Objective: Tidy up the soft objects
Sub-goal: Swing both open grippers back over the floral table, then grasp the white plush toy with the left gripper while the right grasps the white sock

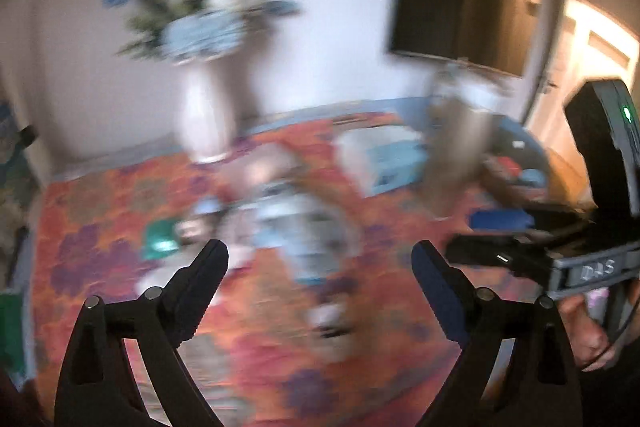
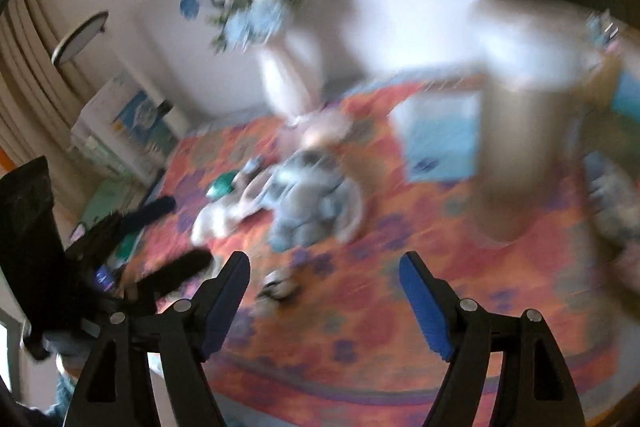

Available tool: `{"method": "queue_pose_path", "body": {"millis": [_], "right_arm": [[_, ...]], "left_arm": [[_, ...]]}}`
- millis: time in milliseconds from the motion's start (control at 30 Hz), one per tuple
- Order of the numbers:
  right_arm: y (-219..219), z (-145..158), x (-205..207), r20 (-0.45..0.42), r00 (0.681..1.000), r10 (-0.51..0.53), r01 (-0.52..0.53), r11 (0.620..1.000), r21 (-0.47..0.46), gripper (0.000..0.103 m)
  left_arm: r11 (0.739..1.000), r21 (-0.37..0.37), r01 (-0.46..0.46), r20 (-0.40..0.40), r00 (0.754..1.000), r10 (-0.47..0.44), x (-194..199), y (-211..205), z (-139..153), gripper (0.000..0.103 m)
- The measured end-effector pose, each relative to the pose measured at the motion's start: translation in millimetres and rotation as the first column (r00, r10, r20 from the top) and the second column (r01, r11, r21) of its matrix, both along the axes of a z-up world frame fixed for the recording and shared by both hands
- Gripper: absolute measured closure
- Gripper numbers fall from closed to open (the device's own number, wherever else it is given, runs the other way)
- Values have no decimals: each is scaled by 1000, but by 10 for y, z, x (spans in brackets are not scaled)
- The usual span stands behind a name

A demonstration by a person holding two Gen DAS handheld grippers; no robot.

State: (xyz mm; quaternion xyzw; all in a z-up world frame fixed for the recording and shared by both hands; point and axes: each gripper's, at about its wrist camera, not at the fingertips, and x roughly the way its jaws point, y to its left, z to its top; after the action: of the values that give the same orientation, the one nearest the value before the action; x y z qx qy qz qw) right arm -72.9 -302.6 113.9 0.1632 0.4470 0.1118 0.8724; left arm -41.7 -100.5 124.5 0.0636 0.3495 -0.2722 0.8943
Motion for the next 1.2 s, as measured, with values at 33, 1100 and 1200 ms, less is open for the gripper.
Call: {"method": "queue_pose_path", "body": {"millis": [33, 1100, 1200], "right_arm": [[71, -87, 49, -29, 999, 15, -15, 1000, 13, 27], [1170, -959, 449, -198, 980, 22, -86, 943, -321, 35], [1087, -946, 389, -194, 981, 17, -78, 948, -310, 35]], "left_arm": [[999, 16, -28, -4, 1000, 28, 88, 167, -41, 10], [995, 47, 86, -291, 954, -69, 712, 634, -855, 11], [992, 106, 73, -296, 954, -39, 802, 577, -966, 12]]}}
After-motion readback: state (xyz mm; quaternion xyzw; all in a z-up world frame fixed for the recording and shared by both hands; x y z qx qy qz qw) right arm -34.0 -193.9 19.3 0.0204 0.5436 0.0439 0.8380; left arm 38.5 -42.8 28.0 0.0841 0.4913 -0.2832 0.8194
